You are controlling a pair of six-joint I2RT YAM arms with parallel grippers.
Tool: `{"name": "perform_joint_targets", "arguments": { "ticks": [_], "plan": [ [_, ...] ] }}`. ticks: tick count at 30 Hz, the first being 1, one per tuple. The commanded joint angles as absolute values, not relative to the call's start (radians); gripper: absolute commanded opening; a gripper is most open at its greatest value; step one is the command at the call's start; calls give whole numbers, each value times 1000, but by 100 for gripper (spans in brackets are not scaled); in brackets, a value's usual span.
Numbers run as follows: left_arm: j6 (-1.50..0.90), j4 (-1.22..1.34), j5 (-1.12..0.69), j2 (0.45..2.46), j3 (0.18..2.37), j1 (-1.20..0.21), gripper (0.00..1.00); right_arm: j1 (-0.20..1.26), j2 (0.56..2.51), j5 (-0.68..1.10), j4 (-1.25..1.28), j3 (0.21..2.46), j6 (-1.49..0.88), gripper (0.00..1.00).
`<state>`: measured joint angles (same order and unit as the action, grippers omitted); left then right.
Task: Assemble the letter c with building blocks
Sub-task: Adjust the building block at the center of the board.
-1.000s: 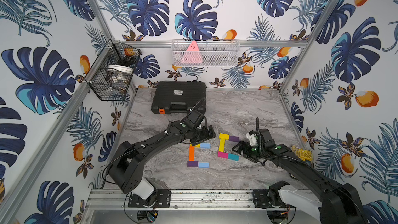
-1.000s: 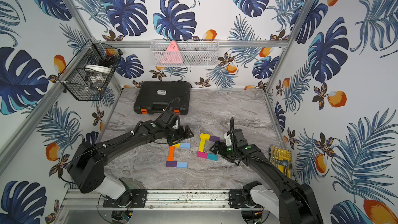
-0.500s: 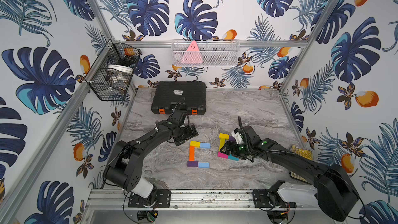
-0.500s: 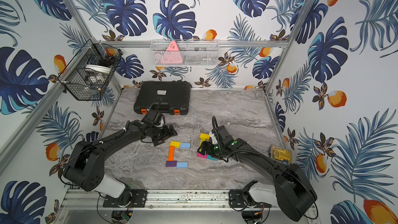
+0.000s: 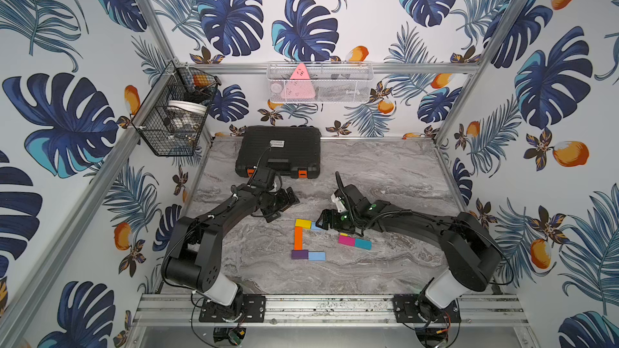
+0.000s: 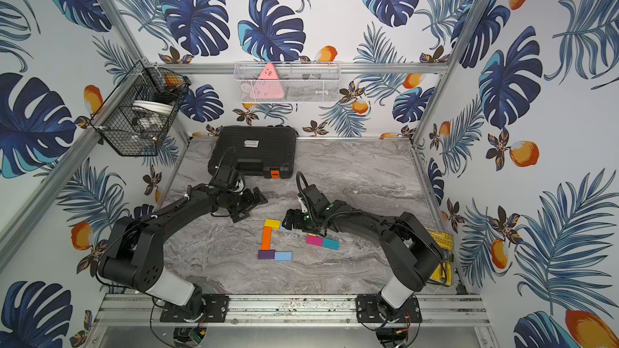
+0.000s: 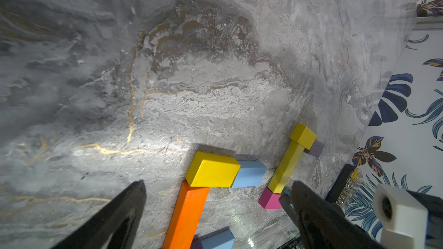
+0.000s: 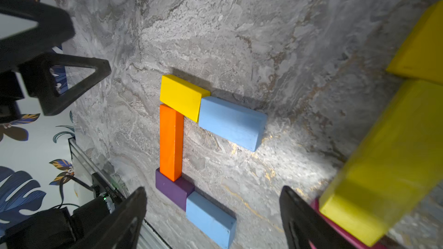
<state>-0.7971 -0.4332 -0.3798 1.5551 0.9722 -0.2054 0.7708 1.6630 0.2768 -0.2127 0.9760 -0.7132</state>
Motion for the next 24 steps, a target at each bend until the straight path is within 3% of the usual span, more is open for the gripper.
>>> {"name": "perform_joint_targets", "arguments": {
  "ticks": [1,24],
  "plan": [
    [-782,-417,-402,1549,973,-196,99,779,1705,250,-190,1003,-718,88],
    [-798,-392,-422,1543,955,-181,99,806,1819,273,-156,1055,-752,88]
  ]
}}
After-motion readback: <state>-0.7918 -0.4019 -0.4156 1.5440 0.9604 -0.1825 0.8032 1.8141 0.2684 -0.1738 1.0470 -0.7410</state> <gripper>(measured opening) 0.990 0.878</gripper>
